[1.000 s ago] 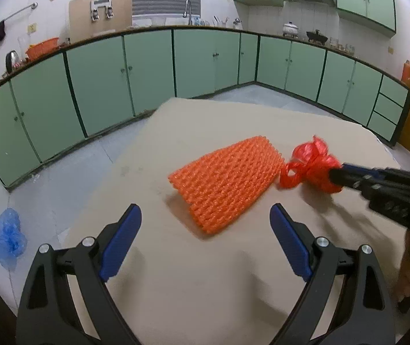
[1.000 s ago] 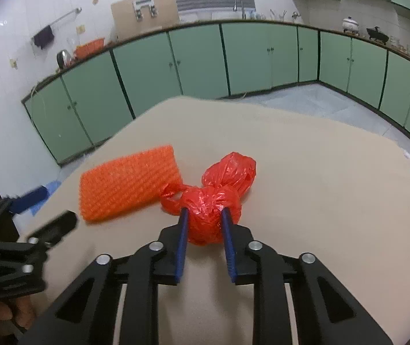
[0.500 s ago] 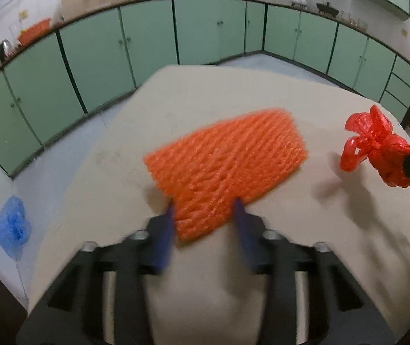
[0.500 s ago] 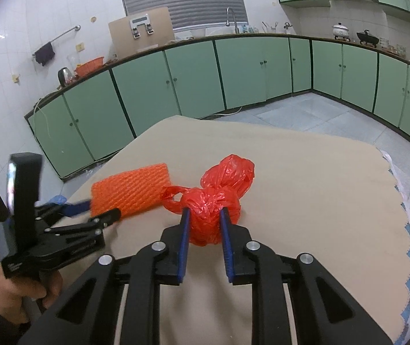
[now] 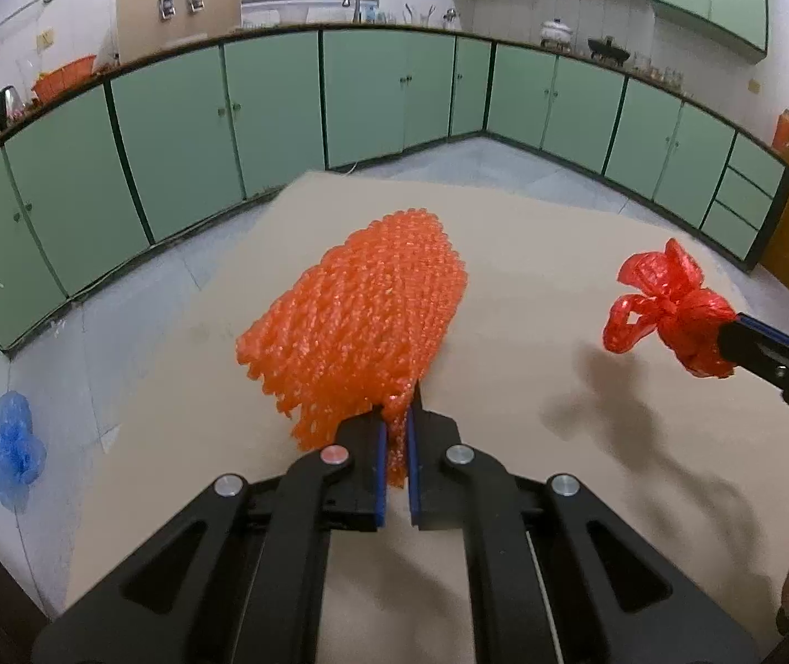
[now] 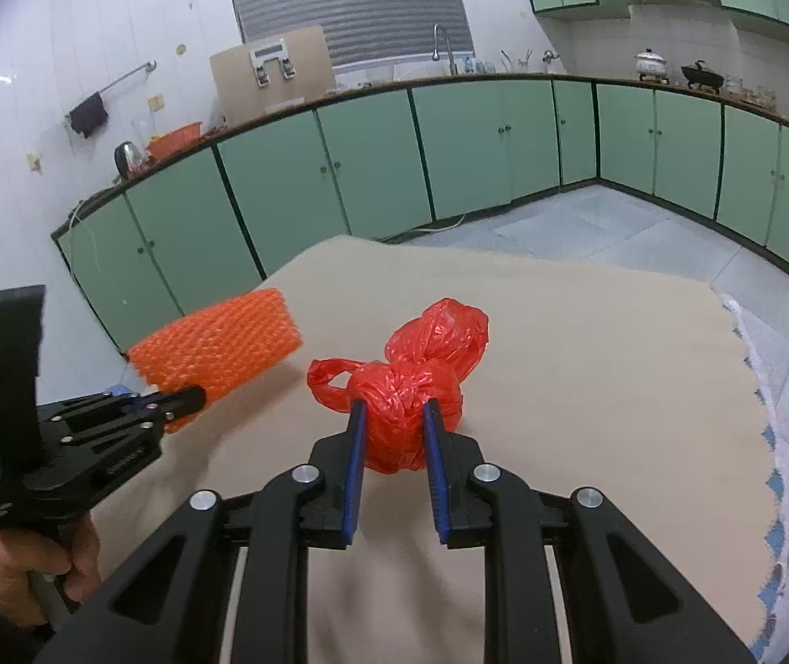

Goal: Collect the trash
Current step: 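Carry the foam net and red bag over the bin and open both grippers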

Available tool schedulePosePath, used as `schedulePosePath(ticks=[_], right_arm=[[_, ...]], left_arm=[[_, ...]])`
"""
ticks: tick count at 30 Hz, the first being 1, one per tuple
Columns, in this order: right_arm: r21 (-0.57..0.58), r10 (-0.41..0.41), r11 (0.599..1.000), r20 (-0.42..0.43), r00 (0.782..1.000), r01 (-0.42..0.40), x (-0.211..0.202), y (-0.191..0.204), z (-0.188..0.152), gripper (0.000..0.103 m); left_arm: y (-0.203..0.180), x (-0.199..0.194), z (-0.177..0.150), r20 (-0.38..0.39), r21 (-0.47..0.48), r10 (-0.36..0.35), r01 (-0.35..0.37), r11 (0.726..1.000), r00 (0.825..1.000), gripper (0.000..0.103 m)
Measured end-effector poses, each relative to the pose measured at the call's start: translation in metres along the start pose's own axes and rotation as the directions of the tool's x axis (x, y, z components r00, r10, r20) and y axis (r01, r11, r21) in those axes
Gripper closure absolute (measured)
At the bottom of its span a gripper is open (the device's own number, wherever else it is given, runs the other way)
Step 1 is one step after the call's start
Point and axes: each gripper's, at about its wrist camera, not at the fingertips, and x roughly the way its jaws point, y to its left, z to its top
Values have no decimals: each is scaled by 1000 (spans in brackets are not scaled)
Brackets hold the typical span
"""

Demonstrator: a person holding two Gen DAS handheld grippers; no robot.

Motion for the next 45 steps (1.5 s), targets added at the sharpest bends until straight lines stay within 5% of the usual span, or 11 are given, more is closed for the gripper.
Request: schedulePosePath(ticks=[13, 24, 36, 41, 45], right_arm=[[19, -5, 1000, 87, 996, 4, -80, -1, -6, 83], [86, -130, 989, 124, 984, 120, -189, -41, -50, 83], [292, -356, 896, 19, 934, 335, -299, -143, -150, 83], [369, -369, 856, -52, 928, 361, -312, -170, -191, 83], [440, -337, 830, -95, 937, 343, -308, -193, -216, 83]], left_arm=[[-33, -88, -6, 101, 10, -64, 63, 998, 993, 99], [-126, -143, -32, 101, 136, -220, 205, 969, 970, 99], [-286, -165, -87, -18, 332, -440, 421, 844, 898, 99], [-350, -155, -123, -114, 378, -483, 488, 787, 868, 99], [-391, -140, -155, -192, 404, -470, 506, 762, 861, 99]])
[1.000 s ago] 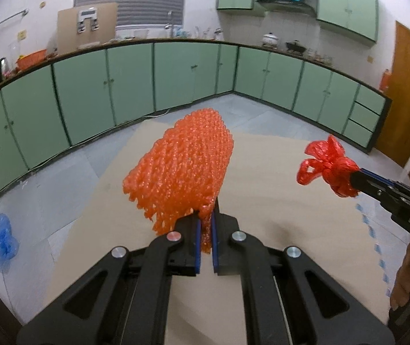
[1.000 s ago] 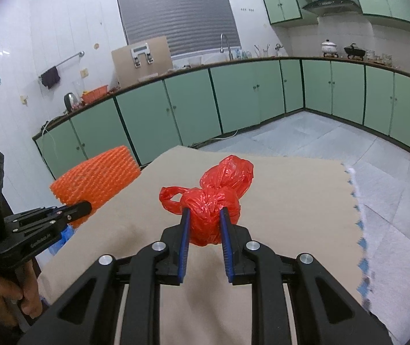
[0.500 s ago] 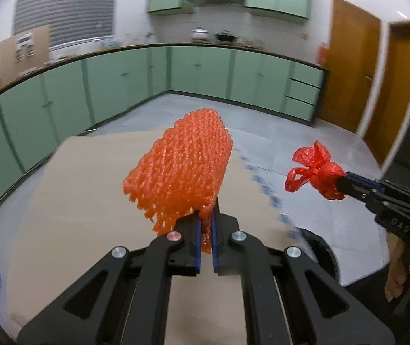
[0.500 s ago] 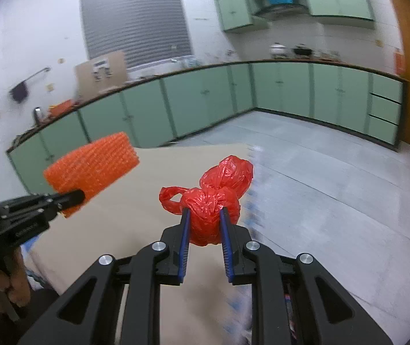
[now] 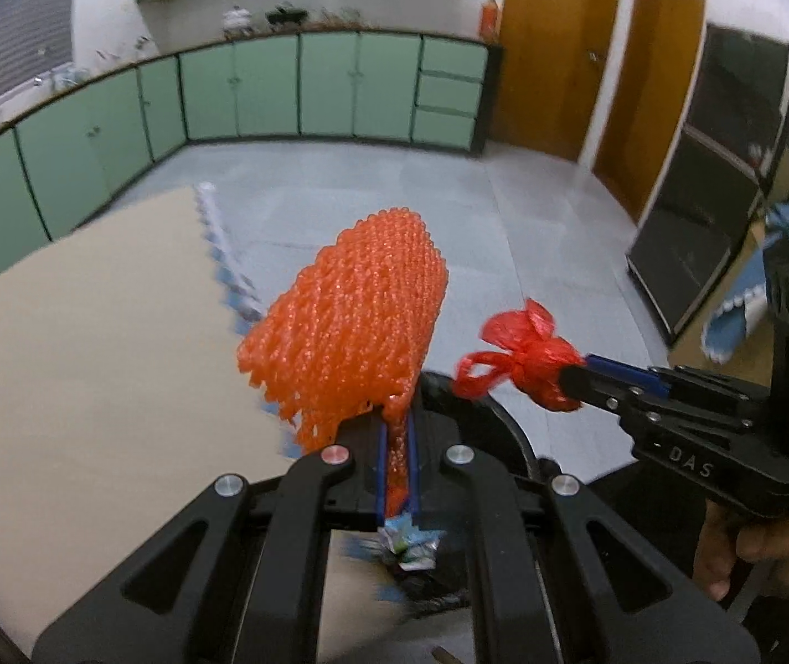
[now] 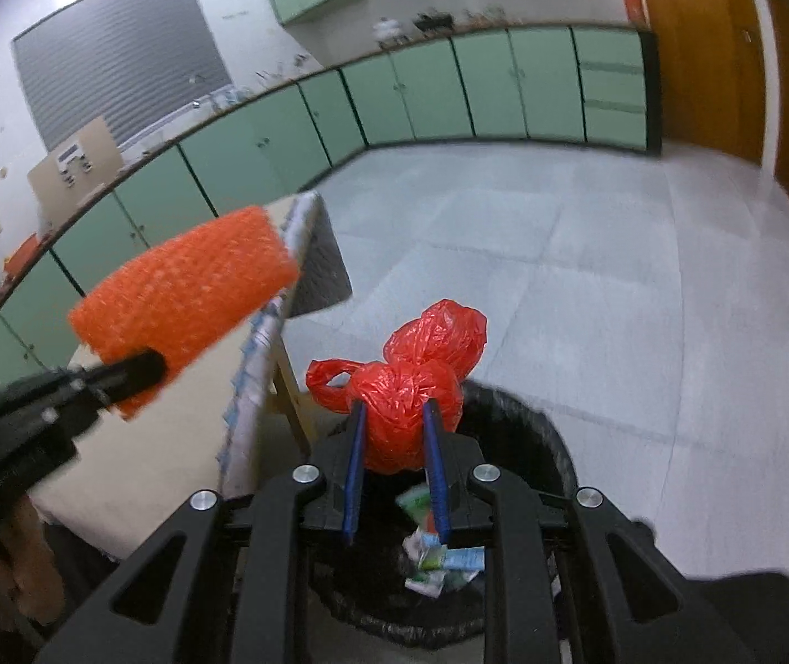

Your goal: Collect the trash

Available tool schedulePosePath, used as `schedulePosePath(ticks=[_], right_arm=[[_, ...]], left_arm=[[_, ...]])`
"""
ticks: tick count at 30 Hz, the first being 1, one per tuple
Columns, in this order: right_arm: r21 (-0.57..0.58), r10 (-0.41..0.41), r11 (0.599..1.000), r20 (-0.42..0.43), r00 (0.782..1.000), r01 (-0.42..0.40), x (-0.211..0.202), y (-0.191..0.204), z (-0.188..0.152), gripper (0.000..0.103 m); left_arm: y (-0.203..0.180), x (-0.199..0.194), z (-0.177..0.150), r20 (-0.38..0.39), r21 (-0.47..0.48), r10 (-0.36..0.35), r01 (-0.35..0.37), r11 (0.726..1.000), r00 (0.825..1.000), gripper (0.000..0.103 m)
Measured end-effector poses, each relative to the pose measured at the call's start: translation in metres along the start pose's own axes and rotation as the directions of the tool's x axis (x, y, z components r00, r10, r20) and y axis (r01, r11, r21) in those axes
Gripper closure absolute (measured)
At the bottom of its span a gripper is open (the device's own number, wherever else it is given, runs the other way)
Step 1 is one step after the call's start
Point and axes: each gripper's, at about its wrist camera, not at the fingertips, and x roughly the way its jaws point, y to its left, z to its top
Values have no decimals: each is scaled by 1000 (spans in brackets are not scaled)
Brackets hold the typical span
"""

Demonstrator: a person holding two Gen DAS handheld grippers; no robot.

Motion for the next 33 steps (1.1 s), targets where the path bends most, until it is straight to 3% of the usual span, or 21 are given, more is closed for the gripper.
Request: schedulePosePath(ticks=[5, 11, 13, 17, 21, 28, 33], right_arm=[[82, 28, 996, -71, 997, -22, 21, -29, -13, 83], [158, 45, 987, -145, 988, -22, 48, -59, -17, 82], [188, 39, 982, -177, 983, -5, 56, -66, -19, 73], [191, 33, 982, -188, 982, 4, 59, -70, -22, 70], [196, 36, 981, -208, 977, 6, 62, -71, -26, 69], [188, 0, 982, -172, 985, 33, 56, -71, -20, 65], [168, -22, 985, -164, 986, 49, 52, -67, -21, 64]], left_arm=[[-30, 41, -17, -99, 41, 0, 4, 999, 995, 99], [-34, 77, -31, -188, 73, 4, 9, 997, 982, 97], [-37, 89, -31, -208, 76, 4, 12, 997, 978, 91], [-35, 94, -35, -204, 76, 22, -6, 997, 979, 74], [-33, 95, -37, -213, 65, 30, -17, 998, 977, 73], [-23, 81, -36, -182, 40, 56, -49, 998, 982, 53], [-15, 60, -35, -143, 15, 82, -81, 997, 986, 44]])
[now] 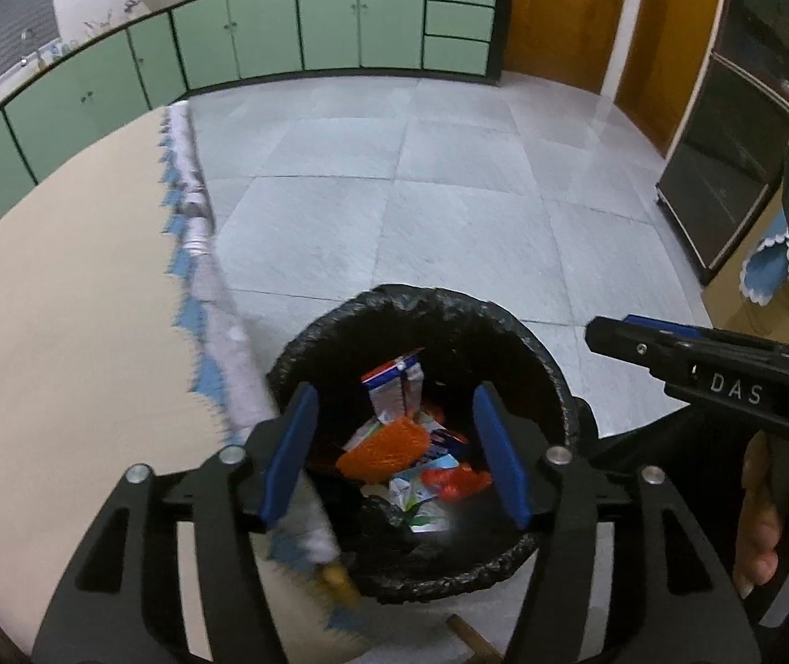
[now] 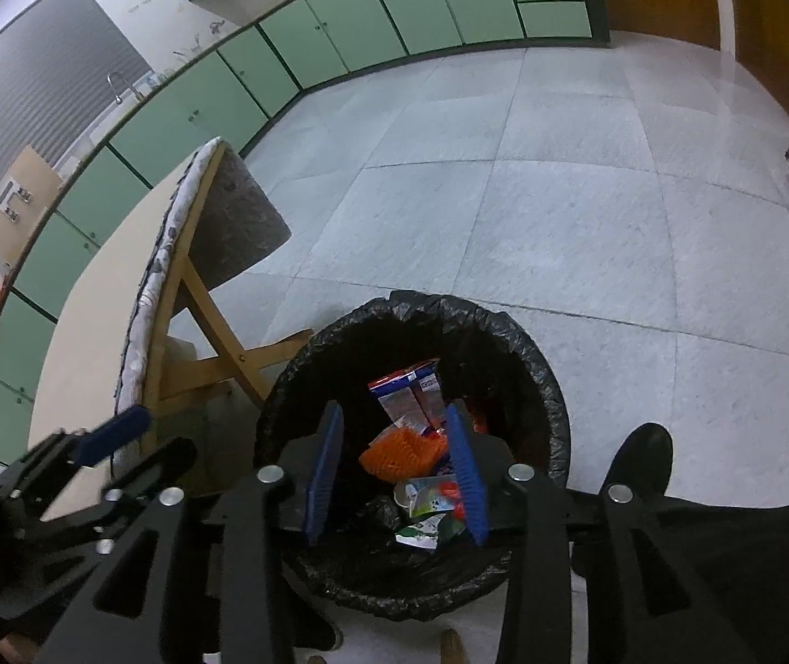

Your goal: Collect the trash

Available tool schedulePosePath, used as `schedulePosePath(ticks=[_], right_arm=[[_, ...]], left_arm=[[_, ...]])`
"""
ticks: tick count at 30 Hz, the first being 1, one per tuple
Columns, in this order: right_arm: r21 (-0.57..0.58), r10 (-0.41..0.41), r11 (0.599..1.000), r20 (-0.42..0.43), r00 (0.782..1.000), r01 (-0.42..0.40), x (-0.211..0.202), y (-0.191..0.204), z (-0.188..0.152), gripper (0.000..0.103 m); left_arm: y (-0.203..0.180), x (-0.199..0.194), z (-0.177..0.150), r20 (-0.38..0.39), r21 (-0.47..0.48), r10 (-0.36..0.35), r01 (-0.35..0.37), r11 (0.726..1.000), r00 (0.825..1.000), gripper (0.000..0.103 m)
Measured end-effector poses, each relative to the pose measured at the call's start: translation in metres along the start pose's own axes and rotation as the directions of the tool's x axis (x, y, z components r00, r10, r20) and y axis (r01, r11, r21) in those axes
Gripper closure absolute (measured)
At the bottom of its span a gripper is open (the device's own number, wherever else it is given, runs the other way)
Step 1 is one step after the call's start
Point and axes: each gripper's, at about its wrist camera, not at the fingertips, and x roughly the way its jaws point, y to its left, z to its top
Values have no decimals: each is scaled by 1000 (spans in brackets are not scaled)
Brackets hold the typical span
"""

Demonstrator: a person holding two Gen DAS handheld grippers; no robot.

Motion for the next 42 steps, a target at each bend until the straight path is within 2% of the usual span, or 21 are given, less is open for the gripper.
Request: schedulePosePath(ticks=[5, 6, 8, 11, 17, 22, 28, 34, 37, 40, 42], right_arm=[[-30, -1, 1000, 16, 1000, 1, -11, 12, 0, 62], [-44, -3, 999, 29, 1000, 5, -16, 16, 0, 59], [-64, -4, 998, 52, 999, 8, -27, 25, 1, 55], [-84, -4, 996, 84, 996, 11, -44, 37, 0, 46], [-127, -1, 992, 177, 984, 24, -96, 63, -4, 30], [-194, 6, 980, 288, 958, 53, -150, 93, -7, 18], [-252, 4, 962, 392, 920, 104, -198, 124, -18, 8], [-271, -26, 947, 464, 886, 170, -235, 141, -33, 6], [-267, -42, 943, 491, 870, 196, -253, 146, -40, 6], [-248, -70, 939, 539, 839, 238, -275, 150, -49, 6], [-210, -111, 938, 570, 814, 275, -286, 155, -51, 6]], left_arm=[[7, -22, -2, 20, -27, 9, -8, 1000, 1000, 40], [7, -32, -1, 37, -31, 12, -11, 999, 999, 37], [9, -51, -2, 69, -39, 22, -19, 999, 997, 26], [12, -82, -2, 125, -58, 51, -44, 997, 991, 17], [28, -147, -3, 197, -125, 133, -109, 986, 971, 13], [40, -211, -6, 278, -197, 205, -153, 968, 938, 10], [41, -274, -17, 357, -247, 273, -191, 950, 893, 8], [37, -325, -30, 418, -283, 322, -215, 935, 850, 6], [32, -349, -35, 452, -298, 349, -229, 926, 821, 6], [27, -369, -39, 464, -315, 389, -262, 912, 796, 6], [27, -378, -39, 462, -320, 408, -282, 905, 787, 6]])
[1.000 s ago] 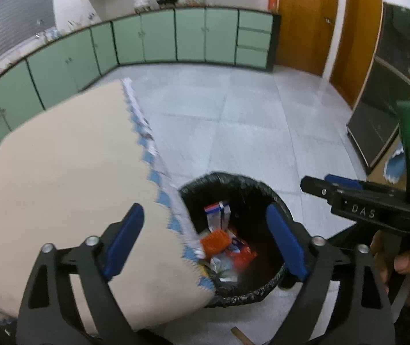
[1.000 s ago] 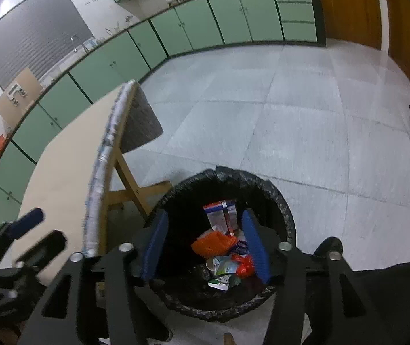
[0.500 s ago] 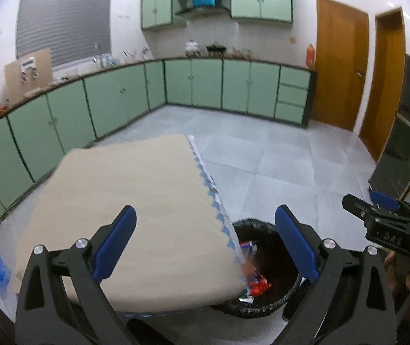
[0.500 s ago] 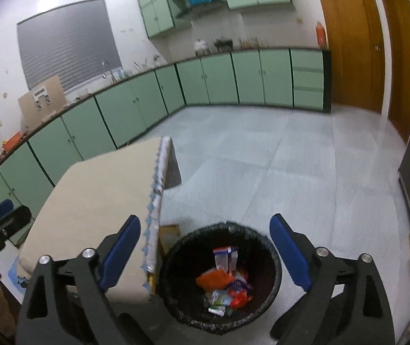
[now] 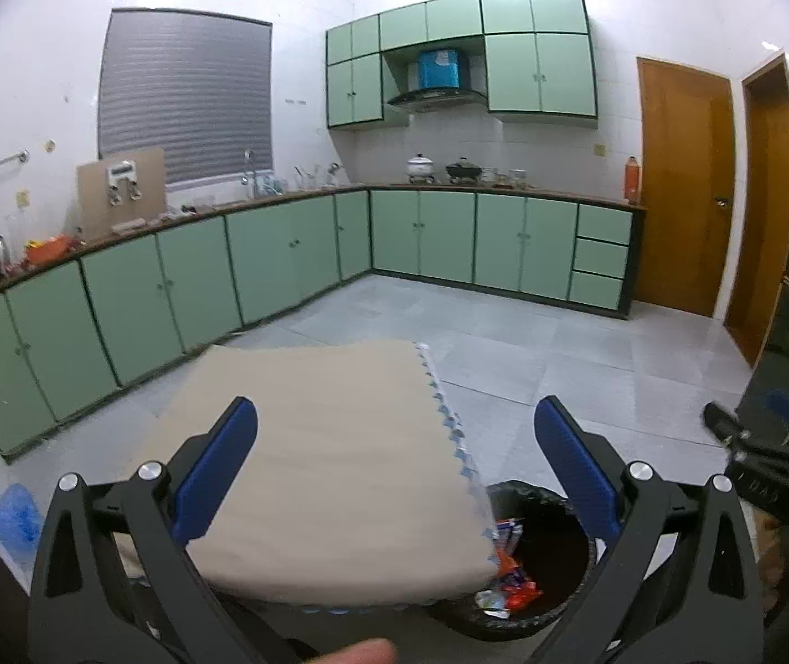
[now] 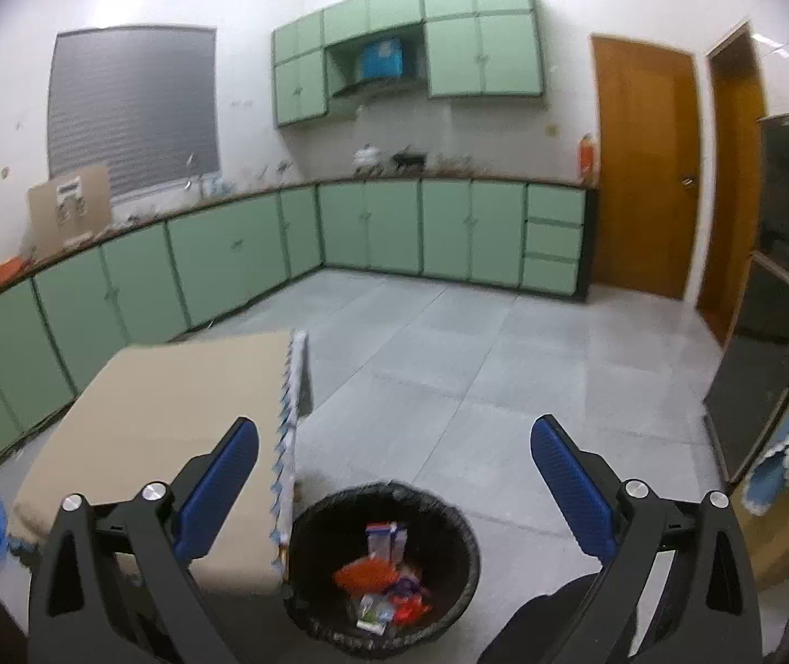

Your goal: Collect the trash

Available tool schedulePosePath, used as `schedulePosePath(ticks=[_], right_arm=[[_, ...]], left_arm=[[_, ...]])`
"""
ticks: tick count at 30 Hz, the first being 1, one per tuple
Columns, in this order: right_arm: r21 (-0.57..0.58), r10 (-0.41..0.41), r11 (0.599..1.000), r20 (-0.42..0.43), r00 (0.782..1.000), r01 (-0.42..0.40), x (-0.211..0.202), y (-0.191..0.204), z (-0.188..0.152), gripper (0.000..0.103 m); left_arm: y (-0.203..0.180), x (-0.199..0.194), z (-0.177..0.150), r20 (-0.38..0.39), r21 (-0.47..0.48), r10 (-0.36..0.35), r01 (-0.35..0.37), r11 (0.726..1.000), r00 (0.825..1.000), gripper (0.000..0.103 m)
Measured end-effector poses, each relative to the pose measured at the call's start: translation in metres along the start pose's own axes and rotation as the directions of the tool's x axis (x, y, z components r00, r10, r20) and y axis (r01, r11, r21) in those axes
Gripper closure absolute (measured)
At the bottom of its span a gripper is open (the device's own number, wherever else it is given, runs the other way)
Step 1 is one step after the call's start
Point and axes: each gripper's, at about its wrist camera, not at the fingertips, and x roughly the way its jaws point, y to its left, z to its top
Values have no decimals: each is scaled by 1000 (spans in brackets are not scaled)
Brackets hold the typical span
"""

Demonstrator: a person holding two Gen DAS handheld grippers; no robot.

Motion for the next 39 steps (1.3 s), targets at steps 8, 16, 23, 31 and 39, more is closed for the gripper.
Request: schedulePosePath(ticks=[8, 16, 23, 31, 39], right_arm=[[-1, 9, 1000, 197, 980, -9, -57, 6, 24, 6], [-9, -23, 1000, 241, 970, 25, -81, 7, 51, 6], [0, -34, 999, 214, 976, 35, -83, 14, 45, 6], [36, -73, 997, 187, 980, 68, -81, 10, 42, 6], [46, -90, 995, 175, 980, 84, -80, 9, 44, 6]], left_arm=[[12, -40, 16, 86, -41, 53, -49, 998, 995, 6], [26, -64, 29, 131, -120, 94, -78, 990, 987, 6], [24, -74, 31, 138, -144, 138, -118, 983, 981, 6], [11, -80, 34, 160, -108, 166, -150, 983, 973, 6], [3, -87, 36, 187, -83, 169, -156, 984, 968, 6]])
